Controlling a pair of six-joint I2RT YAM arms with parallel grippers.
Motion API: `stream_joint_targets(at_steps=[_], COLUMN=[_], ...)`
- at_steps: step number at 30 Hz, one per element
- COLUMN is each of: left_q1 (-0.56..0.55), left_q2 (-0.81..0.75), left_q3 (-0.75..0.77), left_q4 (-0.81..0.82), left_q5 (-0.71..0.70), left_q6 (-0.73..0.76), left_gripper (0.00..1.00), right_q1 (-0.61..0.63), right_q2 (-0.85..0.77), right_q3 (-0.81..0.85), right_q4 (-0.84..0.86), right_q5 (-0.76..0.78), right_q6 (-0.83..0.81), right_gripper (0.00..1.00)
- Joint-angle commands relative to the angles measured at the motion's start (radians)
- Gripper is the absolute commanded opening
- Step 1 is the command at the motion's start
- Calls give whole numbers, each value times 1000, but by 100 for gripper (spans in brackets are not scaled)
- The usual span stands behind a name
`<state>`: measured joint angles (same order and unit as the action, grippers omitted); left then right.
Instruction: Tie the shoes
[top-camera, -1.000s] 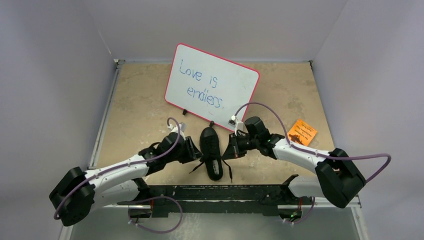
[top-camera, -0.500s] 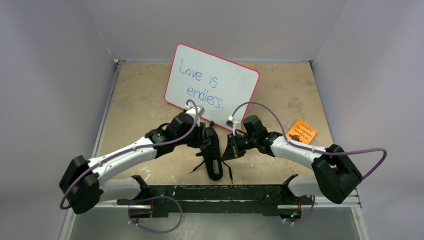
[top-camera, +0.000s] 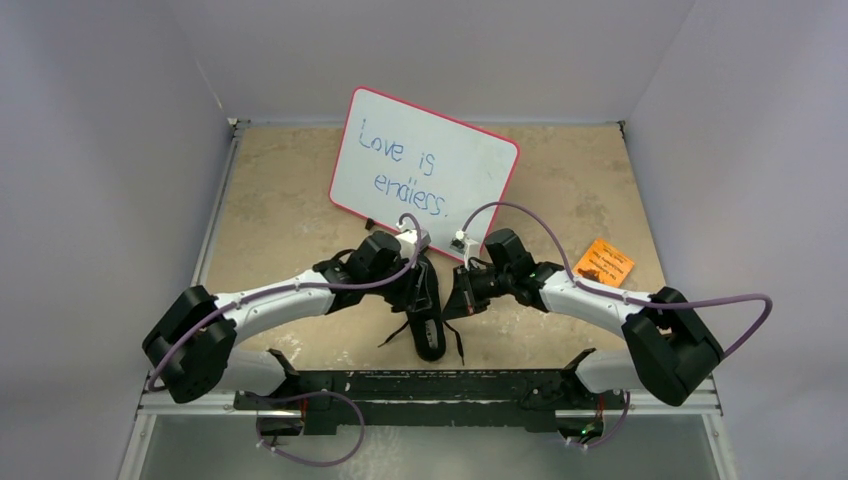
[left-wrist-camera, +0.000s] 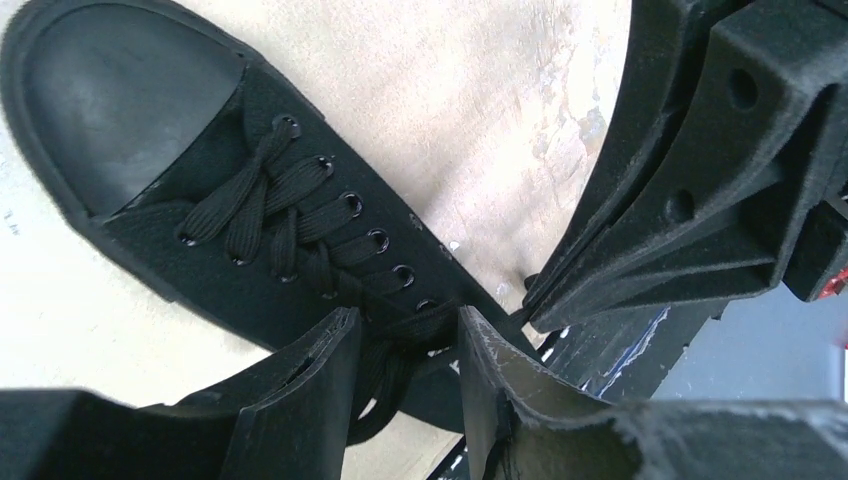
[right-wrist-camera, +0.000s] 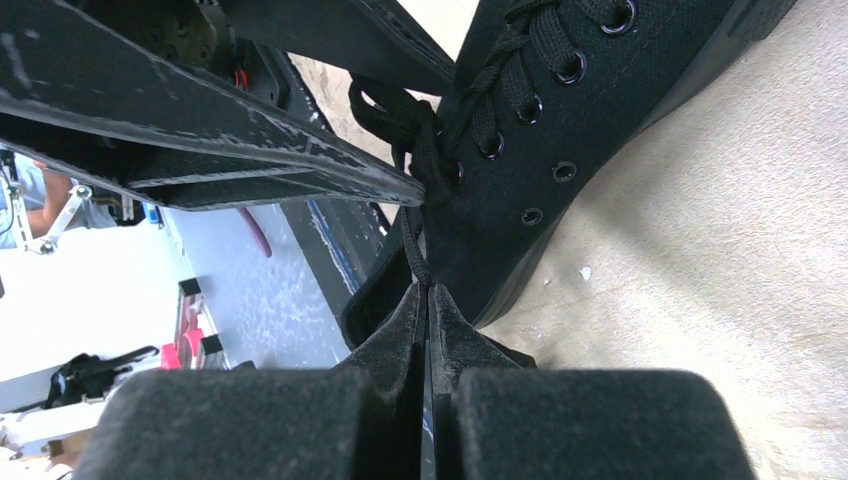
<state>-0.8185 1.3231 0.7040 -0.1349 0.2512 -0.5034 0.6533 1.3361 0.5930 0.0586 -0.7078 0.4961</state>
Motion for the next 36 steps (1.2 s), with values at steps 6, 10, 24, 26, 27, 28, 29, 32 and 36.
stream_joint_targets(at_steps=[6,10,24,26,27,28,29,32,36], left_q1=[5,5,5,5,5,4,5,5,5], left_q2=[43,33,-26,-42,-48,-53,-58,-68,-82], left_q3=[-11,-17,-30,-40,-44,-47,-53,-69,-95], left_q4=[91,77,119,136,151,153,153,162,189], left_q5=[60,40,32,37,39,41,42,51,55], left_q6=[21,22,-98,-109,-114,-117,-121,-137,-160], left_gripper=[30,22,0,0,0,0,0,0,0], right_q1=[2,1,61,74,81,89,95,108,111], right_q2=[-6,-4,48,50,51,52,53,54,31], right_q3=[36,40,67,59,51,45,41,34,-4], right_q4=[12,12,111,142,166,189,198,184,197], right_q5=[-42,-44,10,54,75,92,114,181,227], right_q6=[-14,-14,84,132,159,182,201,245,289], right_gripper=[0,0,0,0,0,0,0,0,0])
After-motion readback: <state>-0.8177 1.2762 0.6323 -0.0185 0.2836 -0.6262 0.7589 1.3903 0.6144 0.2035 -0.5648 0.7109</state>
